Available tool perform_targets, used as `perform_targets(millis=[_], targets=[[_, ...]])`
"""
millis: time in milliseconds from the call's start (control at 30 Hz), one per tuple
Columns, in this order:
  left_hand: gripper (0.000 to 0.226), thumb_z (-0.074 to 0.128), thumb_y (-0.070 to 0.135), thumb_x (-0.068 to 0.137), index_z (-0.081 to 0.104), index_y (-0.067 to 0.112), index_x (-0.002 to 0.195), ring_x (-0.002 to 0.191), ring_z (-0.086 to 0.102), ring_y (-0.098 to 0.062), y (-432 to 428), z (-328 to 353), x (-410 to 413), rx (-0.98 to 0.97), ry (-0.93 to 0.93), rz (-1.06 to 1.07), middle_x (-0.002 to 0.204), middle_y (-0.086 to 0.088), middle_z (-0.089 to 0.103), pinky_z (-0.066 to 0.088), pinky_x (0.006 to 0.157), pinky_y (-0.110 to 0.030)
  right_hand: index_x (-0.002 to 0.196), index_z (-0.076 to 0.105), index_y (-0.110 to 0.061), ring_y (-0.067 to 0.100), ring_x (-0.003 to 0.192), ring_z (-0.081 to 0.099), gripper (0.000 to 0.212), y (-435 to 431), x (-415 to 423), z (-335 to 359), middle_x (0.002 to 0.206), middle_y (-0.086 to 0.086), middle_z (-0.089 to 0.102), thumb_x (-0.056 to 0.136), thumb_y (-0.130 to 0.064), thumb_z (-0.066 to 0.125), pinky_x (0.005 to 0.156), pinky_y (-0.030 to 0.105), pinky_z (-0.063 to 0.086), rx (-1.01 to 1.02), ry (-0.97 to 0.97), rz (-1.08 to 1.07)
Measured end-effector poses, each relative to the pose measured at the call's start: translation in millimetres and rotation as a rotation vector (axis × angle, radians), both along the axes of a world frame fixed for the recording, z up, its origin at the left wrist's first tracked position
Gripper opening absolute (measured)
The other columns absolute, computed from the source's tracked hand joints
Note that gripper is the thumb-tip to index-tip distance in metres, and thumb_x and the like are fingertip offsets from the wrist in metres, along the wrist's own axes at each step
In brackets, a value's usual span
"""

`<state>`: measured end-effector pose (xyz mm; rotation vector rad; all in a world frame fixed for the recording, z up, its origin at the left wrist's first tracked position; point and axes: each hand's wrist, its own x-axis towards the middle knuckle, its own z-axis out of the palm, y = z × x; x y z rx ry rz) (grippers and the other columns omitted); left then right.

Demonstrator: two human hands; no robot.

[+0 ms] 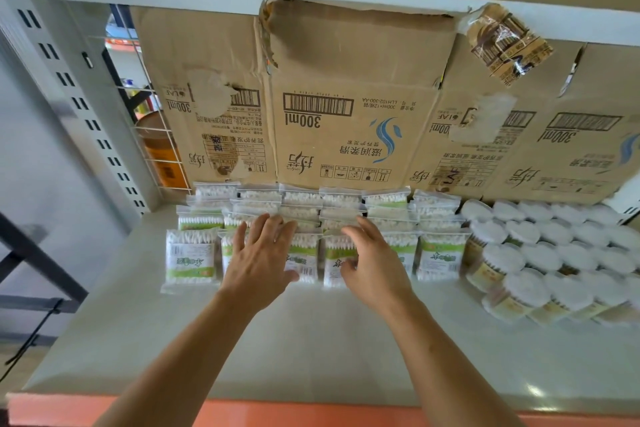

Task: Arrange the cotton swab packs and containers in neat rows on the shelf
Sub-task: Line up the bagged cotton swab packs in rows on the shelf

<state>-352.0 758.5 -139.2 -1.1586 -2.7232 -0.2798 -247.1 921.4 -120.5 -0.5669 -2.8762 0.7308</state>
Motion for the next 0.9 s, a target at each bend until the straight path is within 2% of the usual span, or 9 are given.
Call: perform_targets(millis=[67,133,233,333,500,667,733,833,900], targets=[[0.085,0.075,0.044,0.074,0.034,0.016,0.143,0.142,0.018,-0.029,1.4,3.5,-0.3,-0.019,-0.016,-0.011,0.149,-0.008,0.029,0.009,0.114,-0.052,0.144,0.036,-0.019,0.020,0.118,0.055,0.061,2.7,-7.5,7.9,0.156,-0.002,0.023,0.087,-0.007,0.054,0.092,0.034,0.049,-0.008,0.001,0.011],[0.092,0.071,0.048,0.076,0.022,0.018,0.148,0.146,0.005,-0.028,4.3,6.9,-2.5,-0.066,-0.019,-0.026,0.157,-0.007,0.013,0.003,0.115,-0.051,0.148,0.029,-0.018,0.022,0.130,0.046,0.066,5.4,-17.3,16.9,0.156,-0.002,0.023,0.088,-0.005,0.053,0.100,0.036,0.044,-0.019,-0.015,0.033],[0.105,0.066,0.055,0.078,0.000,0.019,0.151,0.146,-0.011,-0.027,9.7,12.0,-7.0,-0.170,-0.023,-0.037,0.159,-0.007,-0.010,-0.003,0.115,-0.051,0.153,0.015,-0.019,0.027,0.135,0.040,0.076,8.1,-29.6,25.6,0.160,-0.001,0.013,0.088,-0.001,0.050,0.103,0.037,0.042,-0.001,-0.137,0.055],[0.116,0.067,0.060,0.074,-0.011,0.020,0.150,0.144,-0.017,-0.027,15.3,16.3,-6.8,-0.201,-0.064,-0.055,0.158,-0.007,-0.018,-0.008,0.113,-0.051,0.152,0.016,-0.020,0.029,0.130,0.045,0.076,8.0,-33.0,26.3,0.158,0.002,0.022,0.087,-0.004,0.052,0.100,0.039,0.045,0.011,-0.173,0.052],[0.119,0.062,0.068,0.072,-0.011,0.018,0.150,0.145,-0.016,-0.026,37.8,17.8,4.3,-0.195,-0.052,-0.115,0.158,-0.007,-0.015,-0.011,0.112,-0.051,0.148,0.032,-0.018,0.025,0.123,0.052,0.068,11.0,-33.7,32.1,0.148,0.005,0.040,0.086,-0.008,0.059,0.097,0.036,0.047,-0.072,-0.079,0.011],[0.112,0.062,0.064,0.076,-0.006,0.015,0.150,0.145,-0.012,-0.030,64.0,16.3,3.7,-0.252,-0.001,-0.146,0.159,-0.007,-0.007,-0.013,0.108,-0.054,0.139,0.048,-0.014,0.020,0.117,0.056,0.049,25.5,-45.2,48.1,0.141,0.003,0.051,0.091,-0.005,0.050,0.097,0.032,0.047,-0.101,0.048,-0.076],[0.109,0.065,0.062,0.074,0.002,0.016,0.150,0.145,-0.009,-0.030,67.3,15.4,0.5,-0.262,-0.025,-0.149,0.159,-0.007,0.000,-0.013,0.108,-0.056,0.140,0.047,-0.014,0.018,0.113,0.057,0.047,31.7,-50.9,52.0,0.142,0.002,0.050,0.094,-0.006,0.049,0.092,0.029,0.048,-0.122,0.029,-0.081],[0.096,0.067,0.060,0.073,0.019,0.020,0.146,0.146,0.001,-0.027,65.9,12.7,-2.3,-0.231,-0.019,-0.178,0.155,-0.006,0.016,-0.009,0.110,-0.056,0.142,0.044,-0.016,0.011,0.089,0.059,0.047,38.2,-58.6,50.8,0.140,0.001,0.051,0.096,-0.006,0.047,0.071,0.019,0.046,-0.149,-0.019,-0.078],[0.090,0.068,0.059,0.072,0.024,0.023,0.142,0.144,0.007,-0.024,63.4,11.1,-3.0,-0.211,0.013,-0.195,0.150,-0.003,0.024,-0.006,0.112,-0.056,0.142,0.044,-0.016,0.013,0.095,0.057,0.048,40.6,-63.2,48.0,0.139,0.002,0.052,0.096,-0.004,0.045,0.077,0.019,0.042,-0.146,-0.034,-0.075]])
